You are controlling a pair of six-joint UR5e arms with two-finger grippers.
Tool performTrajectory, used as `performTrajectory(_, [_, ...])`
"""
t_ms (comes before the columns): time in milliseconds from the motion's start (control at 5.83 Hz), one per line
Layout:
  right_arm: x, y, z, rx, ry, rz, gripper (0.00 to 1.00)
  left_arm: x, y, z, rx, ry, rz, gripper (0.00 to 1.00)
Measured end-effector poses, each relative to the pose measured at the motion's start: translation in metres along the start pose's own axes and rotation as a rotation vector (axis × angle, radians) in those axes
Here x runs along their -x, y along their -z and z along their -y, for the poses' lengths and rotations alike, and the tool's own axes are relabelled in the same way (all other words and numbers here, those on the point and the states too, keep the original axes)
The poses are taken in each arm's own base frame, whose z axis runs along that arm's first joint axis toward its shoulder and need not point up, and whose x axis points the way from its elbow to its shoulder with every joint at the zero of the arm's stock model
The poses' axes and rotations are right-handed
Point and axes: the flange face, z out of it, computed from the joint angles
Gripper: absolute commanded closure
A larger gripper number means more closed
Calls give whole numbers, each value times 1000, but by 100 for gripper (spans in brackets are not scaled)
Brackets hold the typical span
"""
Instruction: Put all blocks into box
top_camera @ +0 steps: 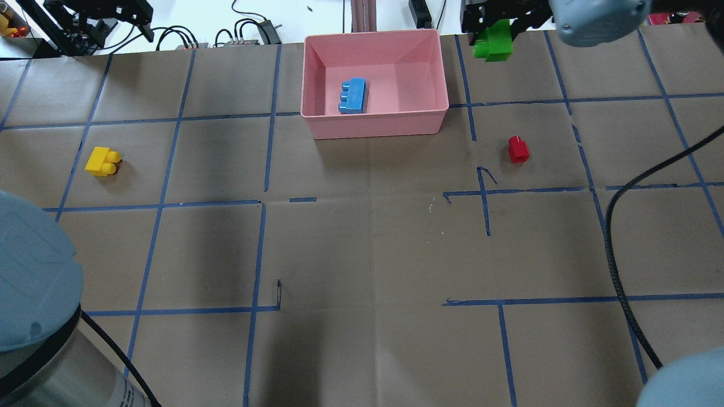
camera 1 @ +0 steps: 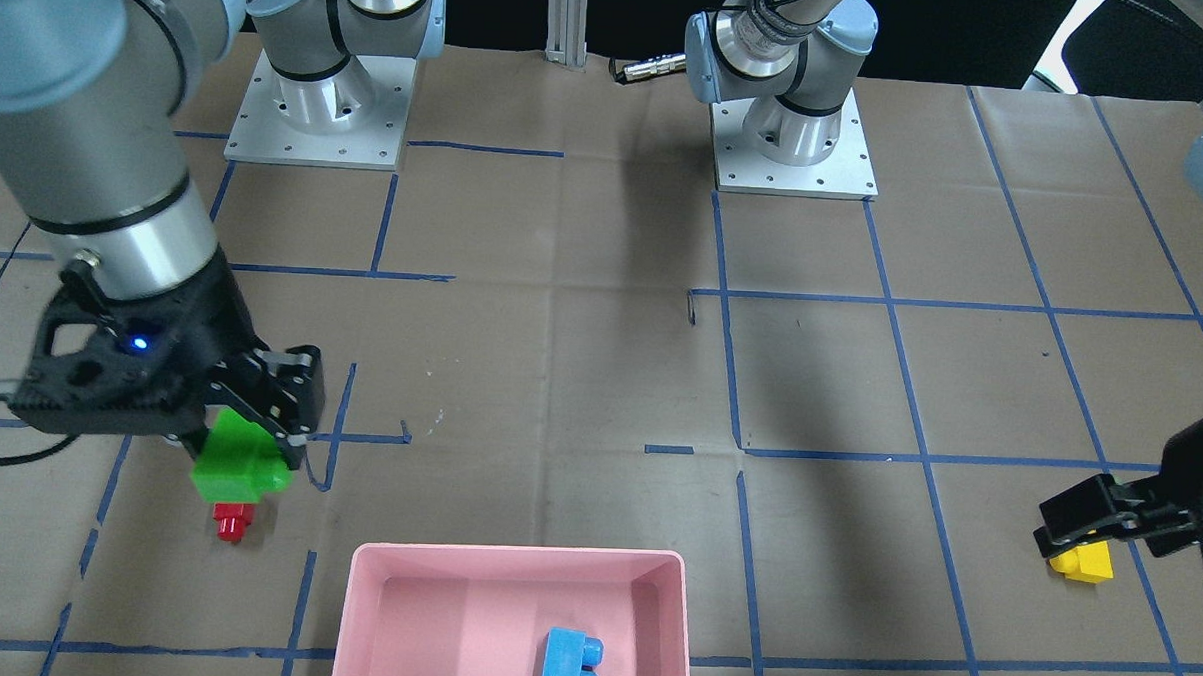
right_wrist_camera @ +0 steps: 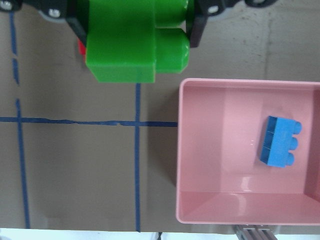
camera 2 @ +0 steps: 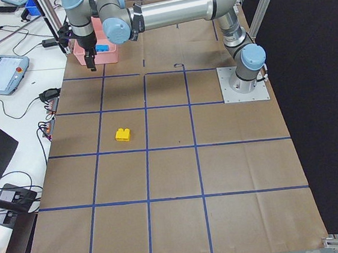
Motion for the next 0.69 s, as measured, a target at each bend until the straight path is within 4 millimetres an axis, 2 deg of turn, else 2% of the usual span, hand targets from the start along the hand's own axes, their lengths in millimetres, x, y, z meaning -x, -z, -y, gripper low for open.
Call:
performTrajectory(171, [48,-30,28,-8,-5,23,93,50,-18,-6,29,-10,-4,1])
performTrajectory(343, [87,-62,46,-8,-12,37,91,92,-39,-13,59,-44,-16,2])
performTrajectory(514, [105,-87,54,0,-19,42,46,127,-62,-22,90,-78,-34,2])
performTrajectory(686, [111,-102,56,11,-23,44,3,153,-87,-28,105,-126,-47,2])
